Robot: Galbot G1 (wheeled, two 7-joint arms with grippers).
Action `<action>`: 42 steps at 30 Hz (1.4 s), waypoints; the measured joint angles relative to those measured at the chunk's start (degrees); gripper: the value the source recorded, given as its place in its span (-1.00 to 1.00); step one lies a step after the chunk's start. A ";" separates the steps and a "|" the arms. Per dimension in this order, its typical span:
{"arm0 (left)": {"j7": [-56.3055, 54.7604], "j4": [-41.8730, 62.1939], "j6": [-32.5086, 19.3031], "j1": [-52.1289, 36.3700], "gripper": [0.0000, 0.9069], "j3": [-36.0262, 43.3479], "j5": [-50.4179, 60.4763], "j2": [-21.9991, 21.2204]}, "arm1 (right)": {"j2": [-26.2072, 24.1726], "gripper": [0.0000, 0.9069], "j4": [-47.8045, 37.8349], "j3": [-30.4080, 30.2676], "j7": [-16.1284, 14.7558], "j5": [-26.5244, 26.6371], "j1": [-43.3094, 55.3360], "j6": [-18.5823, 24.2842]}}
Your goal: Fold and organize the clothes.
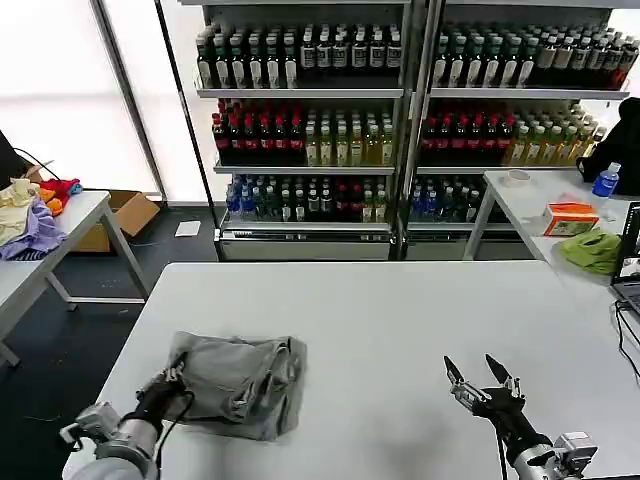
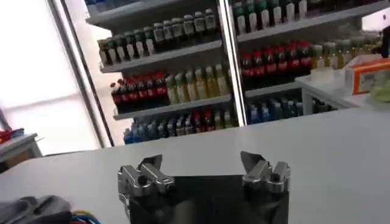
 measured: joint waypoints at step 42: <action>-8.87 -2.72 5.45 -8.63 -0.96 22.02 -1.57 1.94 | 2.90 1.00 4.78 5.66 0.83 1.23 -4.28 -0.31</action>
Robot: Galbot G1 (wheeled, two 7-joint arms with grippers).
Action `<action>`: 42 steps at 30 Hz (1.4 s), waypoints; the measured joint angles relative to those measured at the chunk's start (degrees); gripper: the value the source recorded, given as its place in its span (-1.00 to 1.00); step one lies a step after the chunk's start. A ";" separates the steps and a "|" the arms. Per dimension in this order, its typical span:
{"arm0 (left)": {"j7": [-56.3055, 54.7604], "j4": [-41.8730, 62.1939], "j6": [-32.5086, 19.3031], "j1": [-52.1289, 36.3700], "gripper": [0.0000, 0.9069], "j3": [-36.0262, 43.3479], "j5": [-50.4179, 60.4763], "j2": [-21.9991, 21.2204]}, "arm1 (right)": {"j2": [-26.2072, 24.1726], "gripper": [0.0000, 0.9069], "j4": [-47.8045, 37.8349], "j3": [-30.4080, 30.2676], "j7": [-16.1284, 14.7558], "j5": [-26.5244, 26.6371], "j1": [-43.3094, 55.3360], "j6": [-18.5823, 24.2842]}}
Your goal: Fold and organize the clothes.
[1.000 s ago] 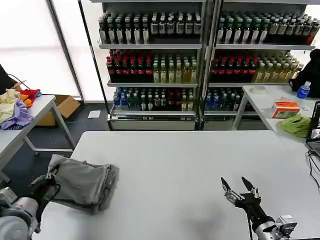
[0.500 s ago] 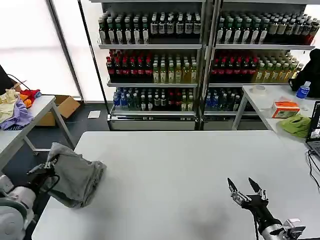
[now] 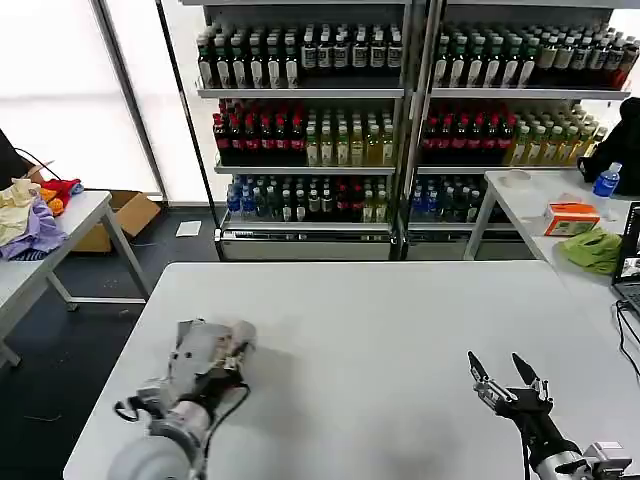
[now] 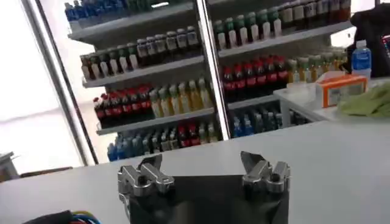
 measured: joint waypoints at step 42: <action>4.99 -7.36 2.76 -2.43 1.00 -10.58 -12.90 -8.08 | 1.44 -1.00 -15.66 -29.45 11.96 2.22 22.68 -14.43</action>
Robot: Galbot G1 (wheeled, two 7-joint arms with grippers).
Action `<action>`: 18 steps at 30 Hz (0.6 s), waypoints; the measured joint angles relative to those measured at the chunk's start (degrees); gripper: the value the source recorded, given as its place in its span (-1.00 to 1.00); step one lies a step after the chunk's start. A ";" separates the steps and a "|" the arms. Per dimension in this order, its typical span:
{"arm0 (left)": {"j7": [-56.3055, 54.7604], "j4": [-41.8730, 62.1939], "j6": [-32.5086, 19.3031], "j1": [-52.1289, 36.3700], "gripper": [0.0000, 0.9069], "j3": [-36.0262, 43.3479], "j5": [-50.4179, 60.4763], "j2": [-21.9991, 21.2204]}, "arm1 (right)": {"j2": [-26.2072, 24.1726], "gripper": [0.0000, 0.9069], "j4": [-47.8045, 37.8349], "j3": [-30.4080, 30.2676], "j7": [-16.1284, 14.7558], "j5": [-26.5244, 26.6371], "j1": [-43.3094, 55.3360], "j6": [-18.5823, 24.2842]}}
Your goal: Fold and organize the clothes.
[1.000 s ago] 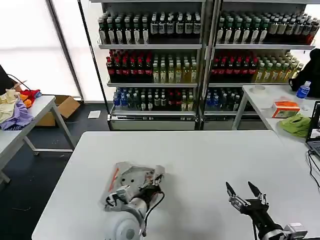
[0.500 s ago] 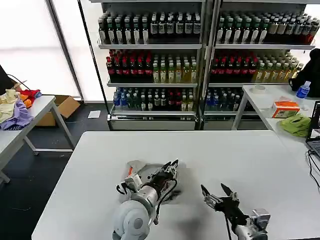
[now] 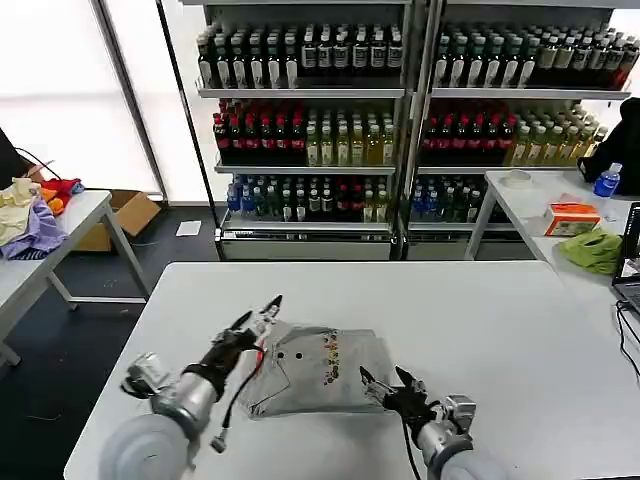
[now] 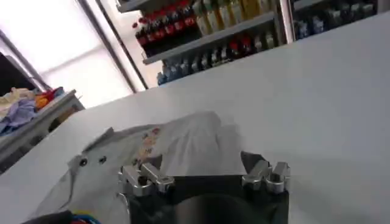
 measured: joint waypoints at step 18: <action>-1.35 -3.41 0.19 5.16 1.00 -15.08 -7.47 3.97 | 2.87 -1.00 -6.37 -2.76 -0.78 4.25 3.80 2.37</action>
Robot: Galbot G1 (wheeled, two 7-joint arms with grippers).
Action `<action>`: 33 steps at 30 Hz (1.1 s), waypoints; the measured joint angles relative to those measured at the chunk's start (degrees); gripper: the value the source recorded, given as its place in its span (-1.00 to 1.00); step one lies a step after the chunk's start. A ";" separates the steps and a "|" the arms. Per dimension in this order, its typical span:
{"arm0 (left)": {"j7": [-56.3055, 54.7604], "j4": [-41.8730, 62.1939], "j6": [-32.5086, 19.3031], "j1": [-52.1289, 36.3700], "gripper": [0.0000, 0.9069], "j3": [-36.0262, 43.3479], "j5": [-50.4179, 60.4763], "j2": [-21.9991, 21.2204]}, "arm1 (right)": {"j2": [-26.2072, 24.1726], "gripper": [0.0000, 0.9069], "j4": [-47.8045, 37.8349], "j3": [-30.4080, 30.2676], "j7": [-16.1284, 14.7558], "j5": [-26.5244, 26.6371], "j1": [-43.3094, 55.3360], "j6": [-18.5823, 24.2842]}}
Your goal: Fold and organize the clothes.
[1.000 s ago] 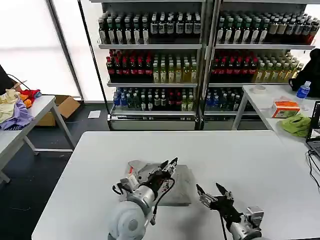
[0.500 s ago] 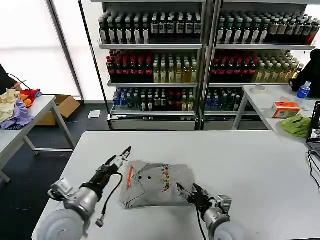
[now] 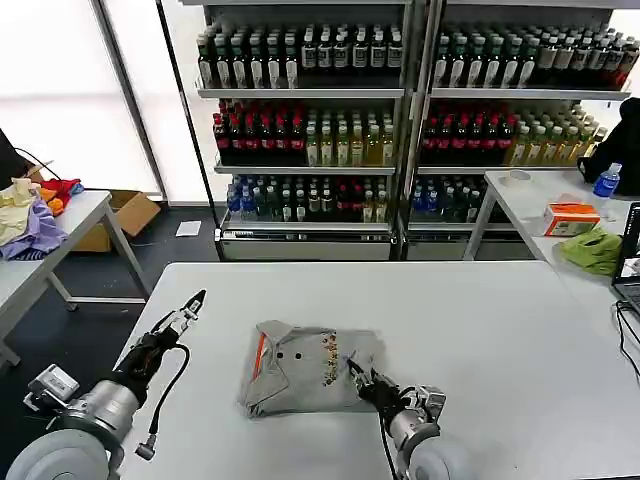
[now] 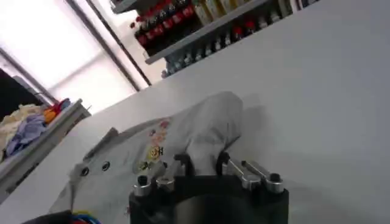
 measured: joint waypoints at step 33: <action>0.33 0.92 0.04 1.35 1.00 -3.12 -1.93 -0.36 | -13.50 1.00 10.58 18.60 -4.73 -9.21 -6.23 -2.77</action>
